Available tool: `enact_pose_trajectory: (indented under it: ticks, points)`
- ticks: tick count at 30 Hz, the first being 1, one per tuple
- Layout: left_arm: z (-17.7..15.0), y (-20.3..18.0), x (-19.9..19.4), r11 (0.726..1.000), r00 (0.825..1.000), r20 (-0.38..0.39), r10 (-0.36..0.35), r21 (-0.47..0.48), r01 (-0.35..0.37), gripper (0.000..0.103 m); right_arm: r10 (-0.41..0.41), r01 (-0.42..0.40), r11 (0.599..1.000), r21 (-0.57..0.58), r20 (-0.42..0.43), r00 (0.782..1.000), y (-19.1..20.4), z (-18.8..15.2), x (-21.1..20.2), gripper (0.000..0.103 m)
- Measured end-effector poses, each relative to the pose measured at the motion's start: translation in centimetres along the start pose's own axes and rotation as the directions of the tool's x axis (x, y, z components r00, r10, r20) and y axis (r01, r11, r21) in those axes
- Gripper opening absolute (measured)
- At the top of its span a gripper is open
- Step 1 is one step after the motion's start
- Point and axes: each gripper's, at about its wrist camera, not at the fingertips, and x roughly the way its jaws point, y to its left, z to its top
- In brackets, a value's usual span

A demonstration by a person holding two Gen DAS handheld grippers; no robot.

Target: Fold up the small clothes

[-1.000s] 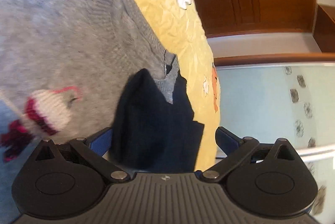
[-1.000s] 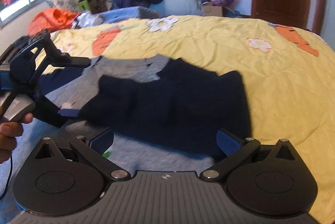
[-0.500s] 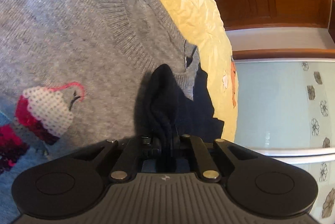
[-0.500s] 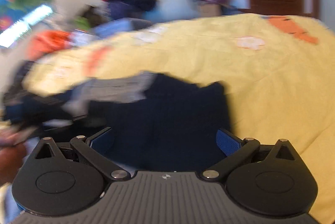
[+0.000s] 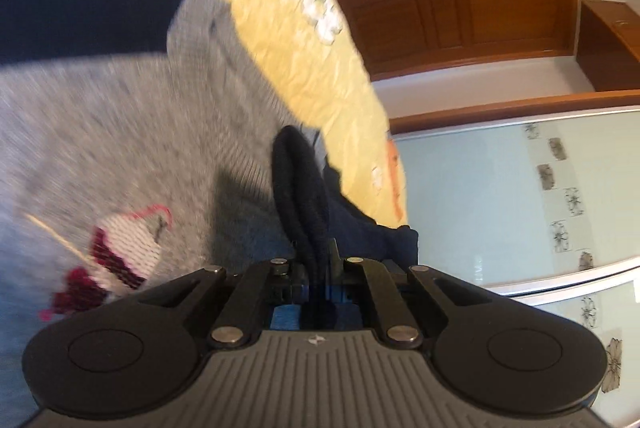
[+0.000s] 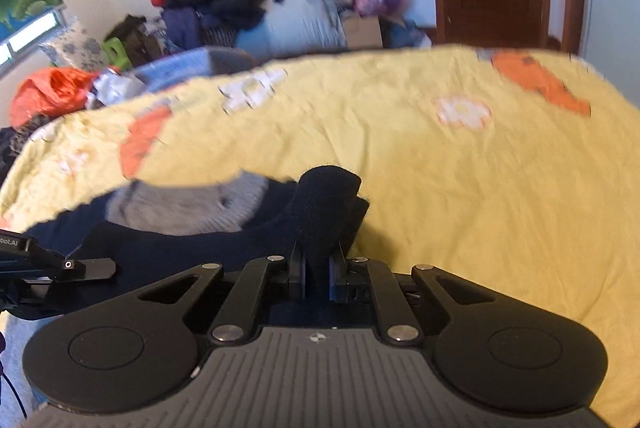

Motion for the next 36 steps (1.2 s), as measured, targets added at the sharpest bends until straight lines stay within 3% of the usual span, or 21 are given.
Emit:
enact_pose_trajectory:
  ticks: [5,6,7,9,11,12,14,15,18,20,21,23,24,25,27,28,29,31,32,34,36]
  points:
    - [0.9,-0.3,-3.2,0.998,1.0,0.027,0.014,0.064,-0.016,0.006,-0.004,0.003,0.998,-0.067,-0.012,1.0,2.8,0.6,0.4,0.014]
    - [1.0,0.0,-3.5,0.996,0.999,0.031,0.038,0.079,-0.04,0.006,-0.042,0.037,0.994,-0.105,-0.045,0.998,3.3,0.3,1.4,0.021]
    - [1.0,0.4,-3.7,0.995,0.998,0.031,0.062,0.082,-0.064,0.006,-0.089,0.077,0.987,-0.139,-0.088,0.992,3.8,0.0,2.6,0.043]
    - [1.1,1.4,-3.2,0.991,0.995,0.024,0.097,0.089,-0.098,0.006,-0.186,0.166,0.967,-0.194,-0.095,0.978,4.0,-0.7,3.9,0.047]
    - [1.0,2.0,-3.1,0.987,0.994,0.029,0.11,0.115,-0.112,0.006,-0.215,0.203,0.963,-0.178,-0.05,0.975,3.3,-0.8,3.2,0.047]
    - [0.8,2.1,-3.2,0.987,0.995,0.034,0.093,0.126,-0.097,0.006,-0.198,0.194,0.97,-0.146,-0.01,0.98,2.6,-0.6,2.3,0.044]
    - [0.6,2.4,-3.7,0.988,0.998,0.041,0.051,0.142,-0.057,0.006,-0.141,0.145,0.984,-0.106,0.044,0.989,1.8,0.1,0.5,0.023]
    - [0.6,2.3,-3.9,0.987,0.997,0.052,0.053,0.151,-0.06,0.006,-0.098,0.102,0.99,-0.094,0.047,0.994,1.6,0.5,0.0,0.019]
    - [0.4,2.0,-4.8,0.98,0.995,0.083,0.056,0.187,-0.071,0.006,0.036,-0.036,0.999,-0.03,0.001,0.999,1.3,1.4,0.3,0.019]
    - [0.4,2.1,-4.9,0.976,0.992,0.096,0.082,0.194,-0.1,0.006,0.154,-0.152,0.988,0.036,-0.062,0.986,1.0,1.3,1.8,0.019]
    - [0.4,2.2,-4.9,0.975,0.991,0.096,0.092,0.195,-0.11,0.006,0.17,-0.167,0.985,0.047,-0.095,0.981,1.1,1.0,2.7,0.019]
    - [0.4,2.8,-5.0,0.972,0.987,0.103,0.126,0.184,-0.143,0.006,0.156,-0.15,0.988,0.044,-0.182,0.971,1.0,0.0,4.6,0.014]
    - [0.4,3.1,-5.0,0.971,0.986,0.098,0.136,0.182,-0.152,0.006,0.083,-0.081,0.997,0.018,-0.194,0.978,0.7,-0.4,5.2,0.01]
    - [0.4,3.4,-4.7,0.972,0.986,0.091,0.14,0.177,-0.155,0.007,0.029,-0.033,0.999,-0.016,-0.177,0.984,0.3,-0.7,5.2,0.0]
    - [0.2,3.7,-4.5,0.967,0.982,0.093,0.162,0.181,-0.176,0.007,-0.004,0.006,1.0,0.016,-0.129,0.992,-1.3,-1.0,4.4,0.0]
    - [0.1,3.7,-4.2,0.962,0.981,0.092,0.171,0.199,-0.186,0.007,-0.074,0.077,0.997,0.019,-0.114,0.991,-2.1,-0.9,3.8,0.005]
    - [0.0,3.6,-4.1,0.955,0.977,0.098,0.187,0.215,-0.204,0.007,-0.124,0.126,0.992,0.01,-0.102,0.987,-2.9,-1.0,3.3,0.02]
    - [0.1,3.6,-4.1,0.955,0.977,0.109,0.186,0.215,-0.205,0.007,-0.02,0.025,0.998,0.06,-0.087,0.996,-4.7,-1.0,1.6,0.019]
    - [0.2,3.8,-4.2,0.959,0.977,0.112,0.179,0.204,-0.199,0.007,-0.015,0.019,0.998,0.056,-0.074,0.997,-4.9,-1.3,0.4,0.021]
    - [0.4,4.3,-4.3,0.966,0.98,0.108,0.165,0.184,-0.183,0.007,-0.045,0.042,0.996,-0.075,-0.038,0.998,-3.7,-2.5,-1.7,0.032]
    - [0.5,4.5,-4.5,0.969,0.982,0.105,0.156,0.175,-0.173,0.007,-0.005,-0.001,0.982,-0.189,-0.03,1.0,-2.3,-4.0,-2.8,0.044]
